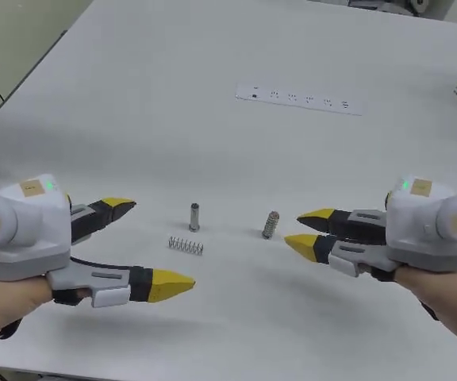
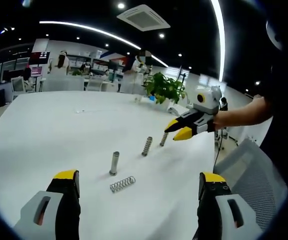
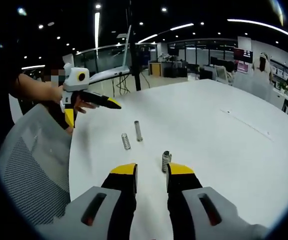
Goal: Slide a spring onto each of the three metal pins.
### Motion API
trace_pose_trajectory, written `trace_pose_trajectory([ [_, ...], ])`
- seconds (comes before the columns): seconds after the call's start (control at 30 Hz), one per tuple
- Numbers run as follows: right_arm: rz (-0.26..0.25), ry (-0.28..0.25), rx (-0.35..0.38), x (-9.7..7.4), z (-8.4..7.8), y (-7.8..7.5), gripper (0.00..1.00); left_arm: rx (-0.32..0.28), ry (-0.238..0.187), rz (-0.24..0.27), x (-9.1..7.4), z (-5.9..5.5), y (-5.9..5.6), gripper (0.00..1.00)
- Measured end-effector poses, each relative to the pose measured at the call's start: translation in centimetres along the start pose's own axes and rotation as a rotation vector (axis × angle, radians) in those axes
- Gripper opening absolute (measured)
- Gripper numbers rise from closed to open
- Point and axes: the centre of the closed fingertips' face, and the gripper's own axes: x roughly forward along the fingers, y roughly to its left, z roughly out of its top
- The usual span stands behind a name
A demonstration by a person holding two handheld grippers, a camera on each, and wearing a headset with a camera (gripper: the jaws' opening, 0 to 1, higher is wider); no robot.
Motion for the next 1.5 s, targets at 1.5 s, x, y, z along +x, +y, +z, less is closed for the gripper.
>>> trace_pose_trajectory([
  [1.5,0.192,0.016,-0.065,8.9,3.3,6.9,0.17,-0.019,0.014,0.002,-0.4,-1.4,0.0,0.96],
])
